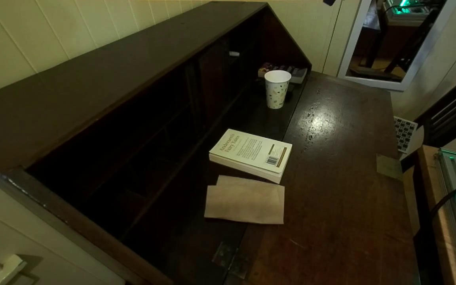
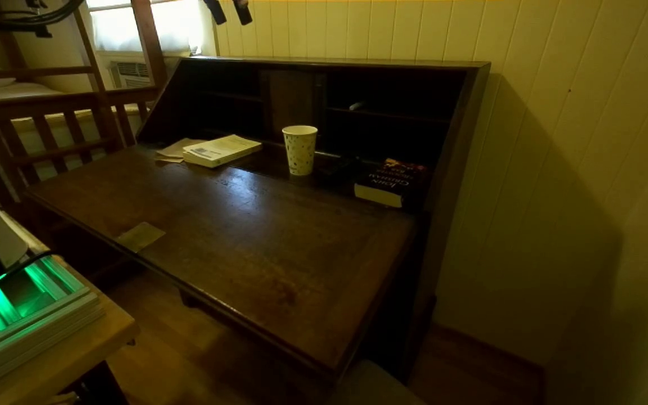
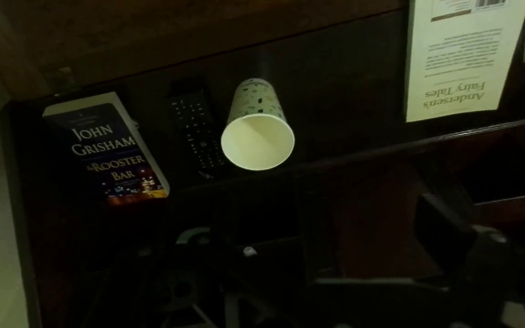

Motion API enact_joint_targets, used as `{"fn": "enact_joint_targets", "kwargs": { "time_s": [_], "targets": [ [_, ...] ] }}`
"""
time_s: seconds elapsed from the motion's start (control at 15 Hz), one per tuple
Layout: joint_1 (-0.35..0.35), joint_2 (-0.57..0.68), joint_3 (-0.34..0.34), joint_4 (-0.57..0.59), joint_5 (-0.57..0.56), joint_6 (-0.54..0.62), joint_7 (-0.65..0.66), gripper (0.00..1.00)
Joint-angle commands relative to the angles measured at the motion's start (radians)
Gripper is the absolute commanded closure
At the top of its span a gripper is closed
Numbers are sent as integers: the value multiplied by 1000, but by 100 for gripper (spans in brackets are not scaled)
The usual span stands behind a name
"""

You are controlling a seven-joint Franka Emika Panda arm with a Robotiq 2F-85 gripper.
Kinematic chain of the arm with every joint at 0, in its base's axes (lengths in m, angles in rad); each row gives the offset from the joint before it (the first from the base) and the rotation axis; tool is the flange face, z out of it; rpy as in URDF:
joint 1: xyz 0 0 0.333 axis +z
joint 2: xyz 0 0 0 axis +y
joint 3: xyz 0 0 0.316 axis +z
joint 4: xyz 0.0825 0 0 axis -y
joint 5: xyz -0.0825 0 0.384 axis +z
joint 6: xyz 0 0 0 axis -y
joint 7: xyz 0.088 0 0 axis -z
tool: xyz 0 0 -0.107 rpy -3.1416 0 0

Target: Pick up the marker from the shelf and put it in the cup

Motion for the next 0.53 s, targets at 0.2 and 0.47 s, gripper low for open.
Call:
{"fn": "enact_joint_targets", "kwargs": {
  "time_s": [0.2,0.47],
  "targets": [
    [-11,198,-57,32,46,228,-52,0],
    [-29,198,-39,8,22,231,-31,0]
  ]
}}
